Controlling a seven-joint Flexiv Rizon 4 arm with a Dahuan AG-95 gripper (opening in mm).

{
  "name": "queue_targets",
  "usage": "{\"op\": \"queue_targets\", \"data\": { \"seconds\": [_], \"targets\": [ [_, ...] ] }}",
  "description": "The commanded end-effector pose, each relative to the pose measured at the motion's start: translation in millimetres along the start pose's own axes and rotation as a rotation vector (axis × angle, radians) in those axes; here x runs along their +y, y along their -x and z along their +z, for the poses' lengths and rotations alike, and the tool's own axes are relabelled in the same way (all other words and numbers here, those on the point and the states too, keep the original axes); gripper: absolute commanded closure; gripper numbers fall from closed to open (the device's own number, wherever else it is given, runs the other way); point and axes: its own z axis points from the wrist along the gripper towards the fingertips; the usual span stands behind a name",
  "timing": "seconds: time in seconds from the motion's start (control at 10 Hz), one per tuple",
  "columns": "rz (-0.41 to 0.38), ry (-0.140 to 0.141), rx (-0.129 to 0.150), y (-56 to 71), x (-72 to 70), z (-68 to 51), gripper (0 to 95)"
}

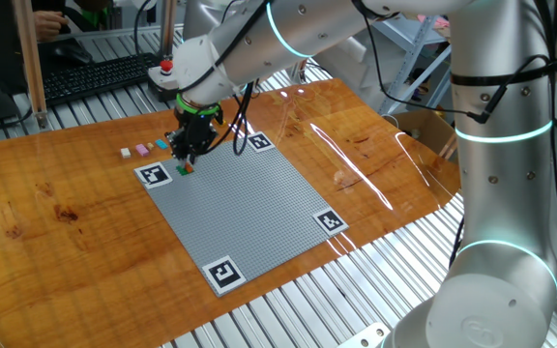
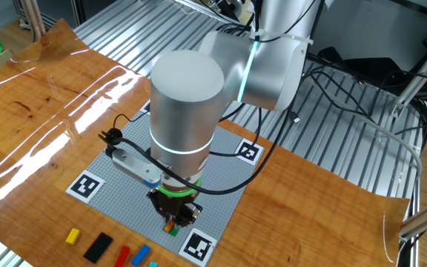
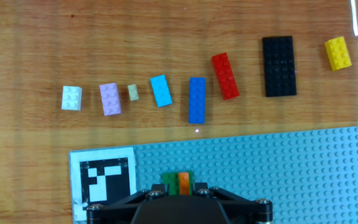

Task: Stack small Lego blocks one on top of the other

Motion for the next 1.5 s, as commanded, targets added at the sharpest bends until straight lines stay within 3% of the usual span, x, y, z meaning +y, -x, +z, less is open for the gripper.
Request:
{"op": "queue_targets", "data": {
  "seconds": [0.1,0.5,0.7,0.8,0.9,1.4,1.5],
  "targets": [
    [-0.006,0.005,0.008,1.6,-1.8,-2.0,95.0],
    [0.009,0.03,0.012,1.4,-9.3,-0.3,95.0],
    [0.063,0.075,0.012,1.1,-10.2,-0.6,95.0],
    [0.086,0.08,0.011,1.0,-10.1,-0.9,95.0],
    [0.145,0.103,0.014,1.0,-10.1,-1.2,95.0],
    [0.225,0.088,0.008,0.9,-10.0,-2.4,95.0],
    [0.272,0.084,0.007,0.8,-9.7,-3.8,95.0]
  ]
}}
